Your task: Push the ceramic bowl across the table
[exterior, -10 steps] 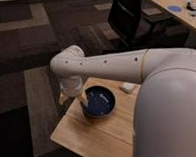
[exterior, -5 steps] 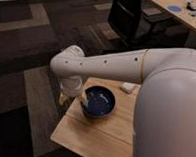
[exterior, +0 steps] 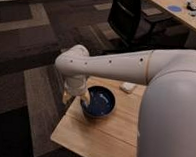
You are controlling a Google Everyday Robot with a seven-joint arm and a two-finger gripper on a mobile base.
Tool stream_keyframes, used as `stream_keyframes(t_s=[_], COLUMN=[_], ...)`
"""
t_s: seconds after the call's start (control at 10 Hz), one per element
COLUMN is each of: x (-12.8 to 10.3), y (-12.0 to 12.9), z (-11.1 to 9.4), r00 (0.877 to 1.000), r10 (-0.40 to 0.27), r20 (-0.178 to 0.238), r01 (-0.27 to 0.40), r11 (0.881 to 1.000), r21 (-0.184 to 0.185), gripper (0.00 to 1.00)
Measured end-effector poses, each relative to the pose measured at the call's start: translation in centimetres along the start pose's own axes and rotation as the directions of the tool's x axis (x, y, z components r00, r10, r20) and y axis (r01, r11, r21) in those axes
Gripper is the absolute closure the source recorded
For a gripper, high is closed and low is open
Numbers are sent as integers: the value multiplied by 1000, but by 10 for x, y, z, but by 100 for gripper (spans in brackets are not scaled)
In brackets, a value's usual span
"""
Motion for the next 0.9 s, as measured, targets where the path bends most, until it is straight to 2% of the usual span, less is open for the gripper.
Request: stream_keyframes(t_s=[0.2,0.3,0.5,0.9], x=[-19,-21,-22,-22], y=[-54,-71,-129,-125], z=[-6,-7,-14,-13], r00=[998,997,989,990], r10=[64,81,143,137], r20=[12,14,29,28], r01=[-64,-81,-144,-139], r11=[998,997,987,988], r21=[-3,11,66,62], gripper=[35,35,35,35])
